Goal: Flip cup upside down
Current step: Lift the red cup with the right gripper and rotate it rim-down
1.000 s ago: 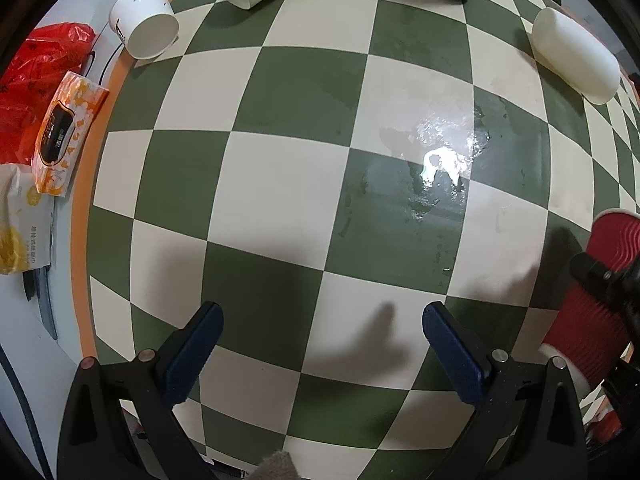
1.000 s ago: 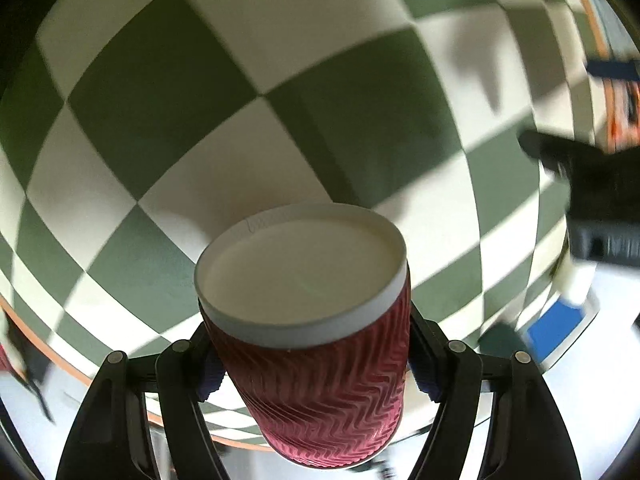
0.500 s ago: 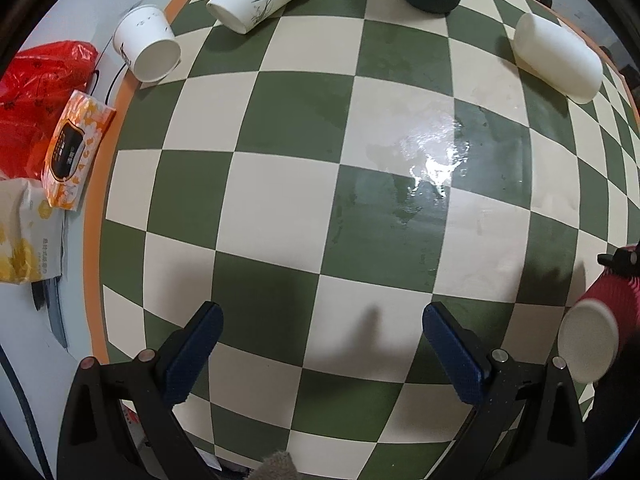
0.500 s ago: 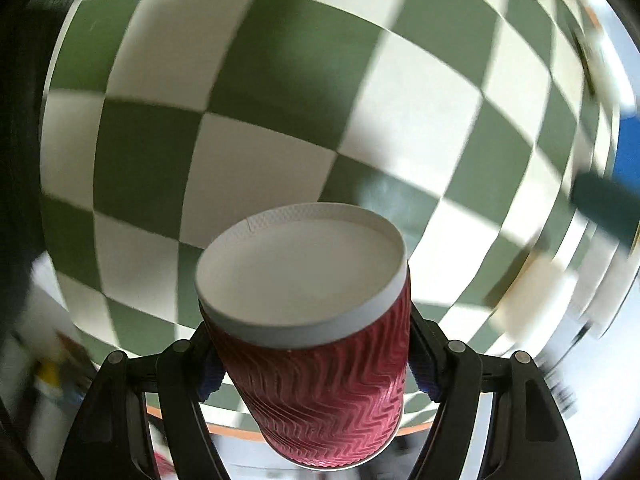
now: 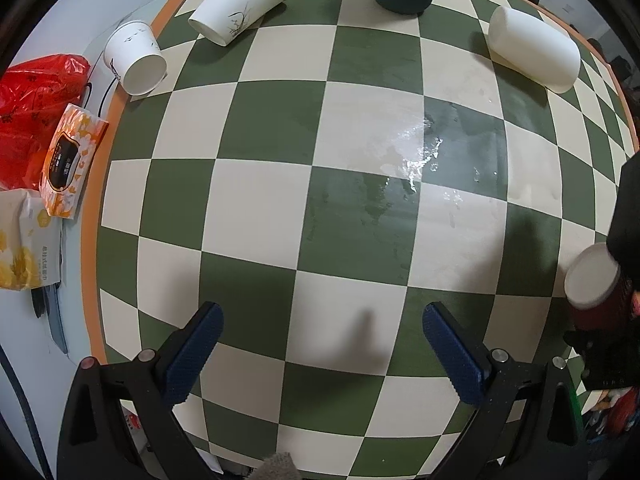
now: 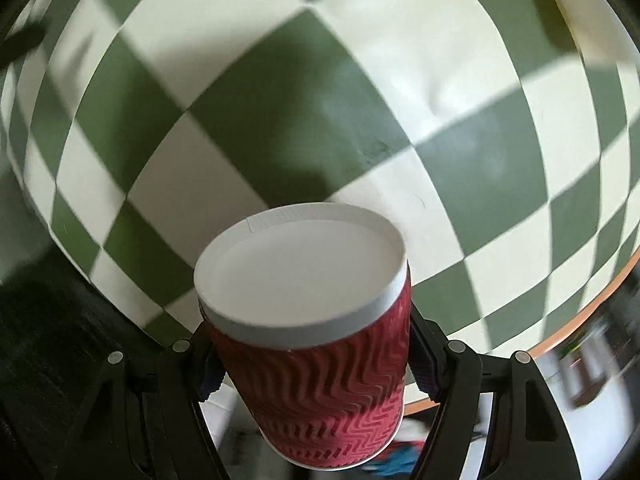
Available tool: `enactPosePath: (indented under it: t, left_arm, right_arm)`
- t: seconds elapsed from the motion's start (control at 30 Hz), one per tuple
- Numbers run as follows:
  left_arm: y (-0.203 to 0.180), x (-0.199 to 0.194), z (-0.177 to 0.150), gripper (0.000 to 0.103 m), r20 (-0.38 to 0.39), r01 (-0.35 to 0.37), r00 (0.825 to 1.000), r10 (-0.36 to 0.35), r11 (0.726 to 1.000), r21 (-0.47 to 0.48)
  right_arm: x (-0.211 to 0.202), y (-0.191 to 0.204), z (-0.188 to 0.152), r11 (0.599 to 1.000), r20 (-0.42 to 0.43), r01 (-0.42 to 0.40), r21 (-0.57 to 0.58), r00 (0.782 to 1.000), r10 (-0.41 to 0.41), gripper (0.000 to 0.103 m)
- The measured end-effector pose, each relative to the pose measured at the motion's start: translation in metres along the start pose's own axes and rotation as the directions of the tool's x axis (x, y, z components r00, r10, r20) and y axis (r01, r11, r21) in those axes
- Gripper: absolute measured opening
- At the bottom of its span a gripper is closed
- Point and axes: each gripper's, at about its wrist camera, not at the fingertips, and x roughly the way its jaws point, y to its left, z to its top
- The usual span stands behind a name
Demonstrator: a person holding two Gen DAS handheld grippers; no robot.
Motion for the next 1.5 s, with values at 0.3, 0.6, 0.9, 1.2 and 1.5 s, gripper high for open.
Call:
enactPosePath:
  t: [0.3,0.6,0.9,1.2,1.5]
  left_arm:
    - [-0.006,0.004,-0.012,0.102,-0.003,0.005,1.000,-0.005,1.000,0.009]
    - [-0.013,0.002,-0.018,0.102,0.001,0.001,1.000,-0.001,1.000,0.022]
    - [-0.020,-0.006,-0.024,0.102,0.010,0.004,1.000,-0.004,1.000,0.026]
    - [-0.026,-0.020,-0.027,0.102,0.032,0.010,0.999,-0.011,0.999,0.035]
    - [-0.023,-0.019,-0.032,0.102,0.030,0.005,1.000,-0.006,0.999,0.037]
  right_arm:
    - [0.012,-0.031,-0.007,0.991,0.065,-0.072,0.116,0.996,0.064,0.076]
    - [0.027,-0.034,-0.025,0.985,0.098,-0.080,0.152,0.993,0.065,0.076]
    - [0.021,-0.036,-0.029,0.982,0.099,-0.088,0.168,0.993,0.072,0.093]
    - [-0.009,-0.055,-0.047,0.982,0.161,-0.069,0.175,0.986,0.041,0.093]
    - [-0.007,-0.038,-0.037,0.978,0.155,-0.080,0.193,0.987,0.050,0.092]
